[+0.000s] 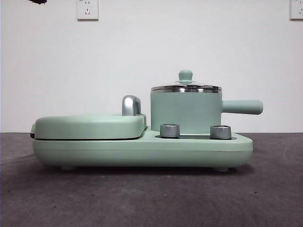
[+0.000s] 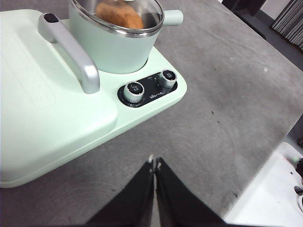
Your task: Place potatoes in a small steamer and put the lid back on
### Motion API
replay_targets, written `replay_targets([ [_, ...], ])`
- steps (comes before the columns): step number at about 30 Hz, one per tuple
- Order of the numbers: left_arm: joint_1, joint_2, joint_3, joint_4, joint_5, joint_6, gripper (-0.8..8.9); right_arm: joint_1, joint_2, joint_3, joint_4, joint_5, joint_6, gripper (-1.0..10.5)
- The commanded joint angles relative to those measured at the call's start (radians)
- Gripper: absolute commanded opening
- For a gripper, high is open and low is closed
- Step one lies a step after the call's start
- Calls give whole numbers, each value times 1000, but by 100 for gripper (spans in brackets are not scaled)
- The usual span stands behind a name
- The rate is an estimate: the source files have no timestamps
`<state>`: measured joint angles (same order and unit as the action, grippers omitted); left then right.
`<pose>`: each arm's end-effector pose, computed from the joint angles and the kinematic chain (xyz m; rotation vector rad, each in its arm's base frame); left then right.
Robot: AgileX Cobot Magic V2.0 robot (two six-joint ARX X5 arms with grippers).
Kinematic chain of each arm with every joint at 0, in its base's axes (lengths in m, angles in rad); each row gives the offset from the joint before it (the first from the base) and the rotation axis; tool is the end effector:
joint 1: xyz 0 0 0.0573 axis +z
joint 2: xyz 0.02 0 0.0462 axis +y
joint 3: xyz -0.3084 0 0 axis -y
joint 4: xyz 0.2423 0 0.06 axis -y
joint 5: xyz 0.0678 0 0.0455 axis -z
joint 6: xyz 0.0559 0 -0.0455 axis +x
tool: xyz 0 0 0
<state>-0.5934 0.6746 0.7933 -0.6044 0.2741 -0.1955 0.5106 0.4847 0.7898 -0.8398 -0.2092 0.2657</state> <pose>0.0912 -0.0798 0.3276 -0.0998 0.5753 -0.7977 0.0516 0.0422 0.3148 0.1661 0.6289 0.6251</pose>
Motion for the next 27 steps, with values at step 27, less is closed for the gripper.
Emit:
replay_targets([
  [27, 552, -672, -782, 420, -183, 72, 6, 7, 2, 2, 10, 0, -4, 18],
])
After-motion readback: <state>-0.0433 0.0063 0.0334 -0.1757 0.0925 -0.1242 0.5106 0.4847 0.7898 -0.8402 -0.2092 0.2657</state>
